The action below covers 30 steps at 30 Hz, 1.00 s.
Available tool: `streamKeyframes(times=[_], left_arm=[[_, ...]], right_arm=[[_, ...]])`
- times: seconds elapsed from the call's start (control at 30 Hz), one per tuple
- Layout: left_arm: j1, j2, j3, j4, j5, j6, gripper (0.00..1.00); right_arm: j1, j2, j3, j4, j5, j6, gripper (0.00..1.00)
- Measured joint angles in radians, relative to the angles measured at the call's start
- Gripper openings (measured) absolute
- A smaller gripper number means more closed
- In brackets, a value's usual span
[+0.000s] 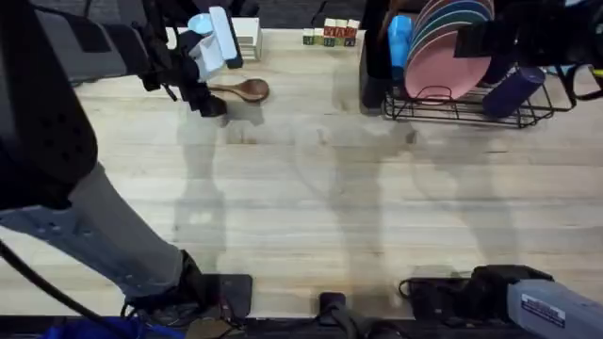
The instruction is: Pick up the spoon on the table one by one and put them onto the rack
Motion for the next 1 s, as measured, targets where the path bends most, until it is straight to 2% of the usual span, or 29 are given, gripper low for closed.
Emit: streamKeyframes(times=[0.23,0.33,0.4,0.43,0.67,1.0], left_arm=[[0.01,0.014,0.001,0.009,0.039,-0.003,0.99],[0.021,0.026,0.009,0.011,0.065,-0.031,0.99],[0.031,0.037,0.015,0.015,0.09,-0.065,0.991],[0.053,0.052,0.02,0.018,0.131,-0.131,0.991],[0.097,0.086,0.028,0.023,0.211,-0.272,0.991],[0.116,0.127,0.032,0.035,0.319,-0.372,0.991]], right_arm=[[0.0,0.0,0.0,0.001,0.0,0.0,0.997],[0.0,0.0,0.0,0.001,0.0,0.0,0.998],[0.0,0.0,0.0,0.001,0.0,0.0,0.998],[0.0,0.0,0.0,0.001,0.0,0.0,0.998],[0.0,0.0,0.0,0.001,0.0,0.0,0.996],[0.0,0.0,0.0,0.001,0.0,0.0,0.997]])
